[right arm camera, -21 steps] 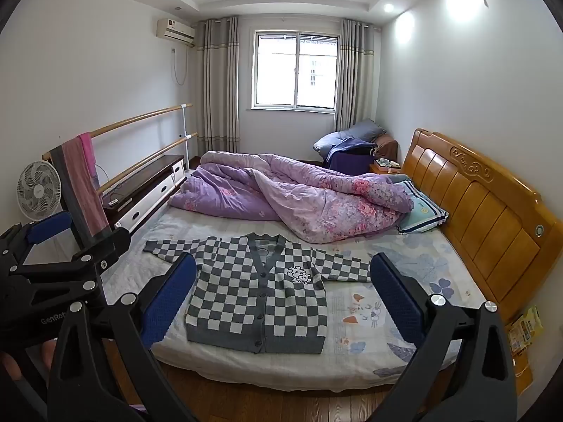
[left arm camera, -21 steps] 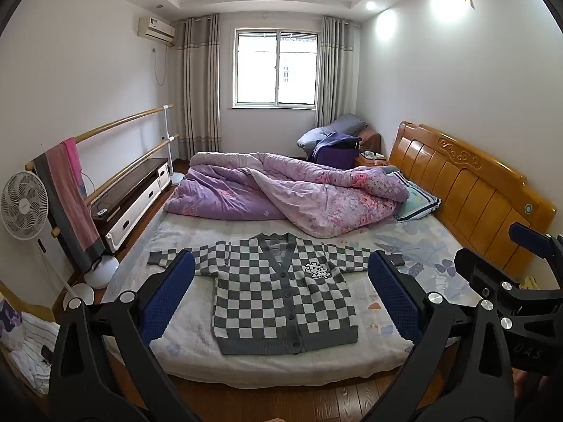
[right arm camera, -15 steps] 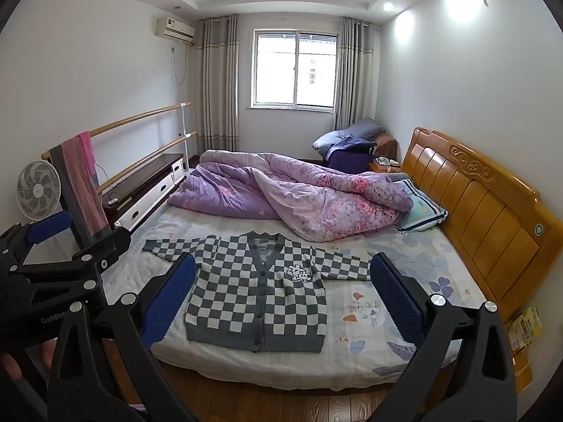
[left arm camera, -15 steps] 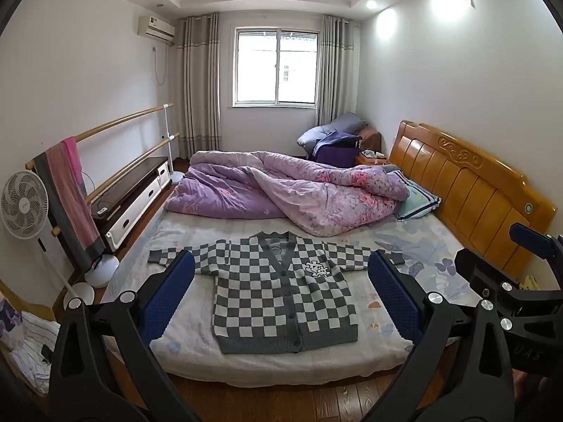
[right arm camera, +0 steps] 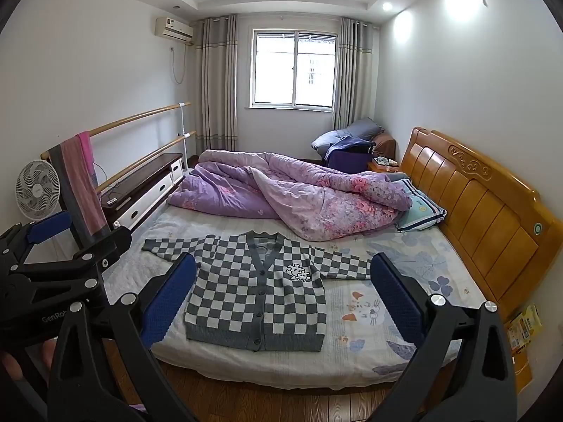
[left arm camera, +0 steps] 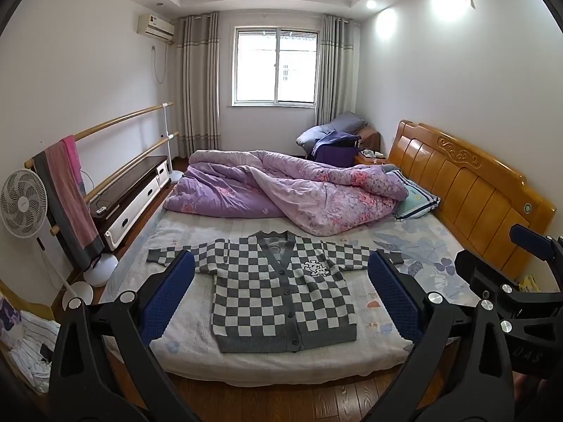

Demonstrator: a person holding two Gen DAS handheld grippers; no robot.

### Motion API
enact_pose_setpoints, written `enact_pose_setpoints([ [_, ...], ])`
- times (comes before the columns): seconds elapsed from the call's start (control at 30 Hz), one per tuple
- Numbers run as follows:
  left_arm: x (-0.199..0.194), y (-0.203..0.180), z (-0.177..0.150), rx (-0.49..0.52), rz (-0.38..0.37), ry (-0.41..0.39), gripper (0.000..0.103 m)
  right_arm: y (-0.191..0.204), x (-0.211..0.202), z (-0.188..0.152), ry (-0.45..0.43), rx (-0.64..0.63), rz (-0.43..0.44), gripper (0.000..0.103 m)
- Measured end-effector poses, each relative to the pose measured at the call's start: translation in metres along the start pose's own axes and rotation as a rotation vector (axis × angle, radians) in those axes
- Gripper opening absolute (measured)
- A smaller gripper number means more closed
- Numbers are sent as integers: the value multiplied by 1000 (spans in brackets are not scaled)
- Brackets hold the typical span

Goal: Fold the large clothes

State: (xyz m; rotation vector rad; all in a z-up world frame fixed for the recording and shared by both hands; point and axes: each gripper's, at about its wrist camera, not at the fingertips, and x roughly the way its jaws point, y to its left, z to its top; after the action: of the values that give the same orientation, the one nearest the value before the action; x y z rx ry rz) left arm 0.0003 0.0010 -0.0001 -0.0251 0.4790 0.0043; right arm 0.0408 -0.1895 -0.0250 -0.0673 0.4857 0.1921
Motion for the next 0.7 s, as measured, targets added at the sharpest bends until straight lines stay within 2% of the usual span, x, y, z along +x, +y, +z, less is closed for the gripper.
enact_pose_setpoints([
  [0.7,0,0,-3,1,2,0,98,-1,1,0,1,0,1,96],
])
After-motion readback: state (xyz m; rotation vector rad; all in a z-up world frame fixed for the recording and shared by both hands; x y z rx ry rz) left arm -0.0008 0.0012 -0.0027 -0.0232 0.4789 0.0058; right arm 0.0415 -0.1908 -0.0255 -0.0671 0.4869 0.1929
